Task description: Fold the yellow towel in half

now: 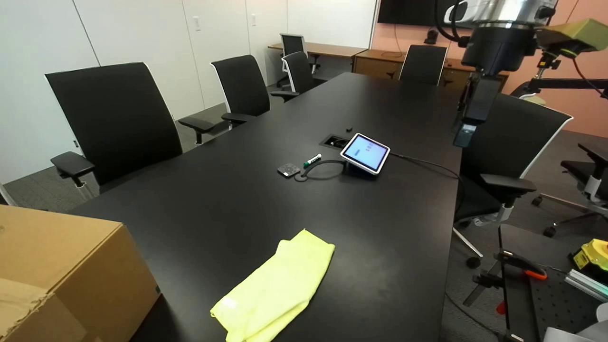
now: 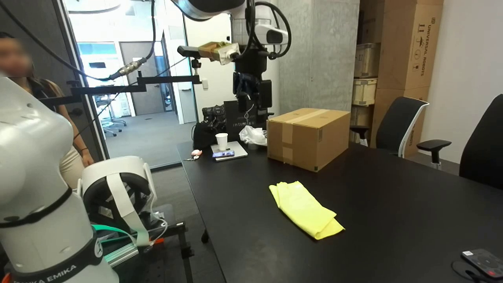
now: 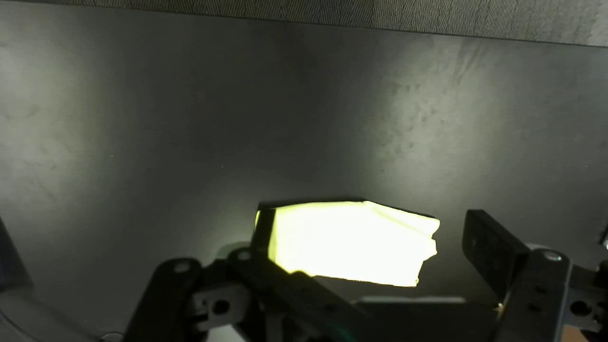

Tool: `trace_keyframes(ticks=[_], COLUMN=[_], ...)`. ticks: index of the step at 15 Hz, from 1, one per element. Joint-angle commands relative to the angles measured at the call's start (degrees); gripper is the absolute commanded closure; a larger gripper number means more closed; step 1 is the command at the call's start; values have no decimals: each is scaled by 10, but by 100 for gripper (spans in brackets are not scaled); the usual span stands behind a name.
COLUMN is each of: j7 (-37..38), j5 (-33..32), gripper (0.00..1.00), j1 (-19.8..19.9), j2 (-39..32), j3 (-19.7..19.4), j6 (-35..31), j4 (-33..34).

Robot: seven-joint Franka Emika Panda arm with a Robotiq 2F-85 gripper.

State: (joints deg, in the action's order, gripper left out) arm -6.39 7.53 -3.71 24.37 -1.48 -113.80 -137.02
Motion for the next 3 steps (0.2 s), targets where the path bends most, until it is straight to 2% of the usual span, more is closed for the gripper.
trace_keyframes(ticks=[1,3], j7=[-1,-1], j5=[1,1], gripper=[0,0], j1=[3,3], j2=[-1,-2], j3=[4,6], j6=[2,1], j4=[0,0])
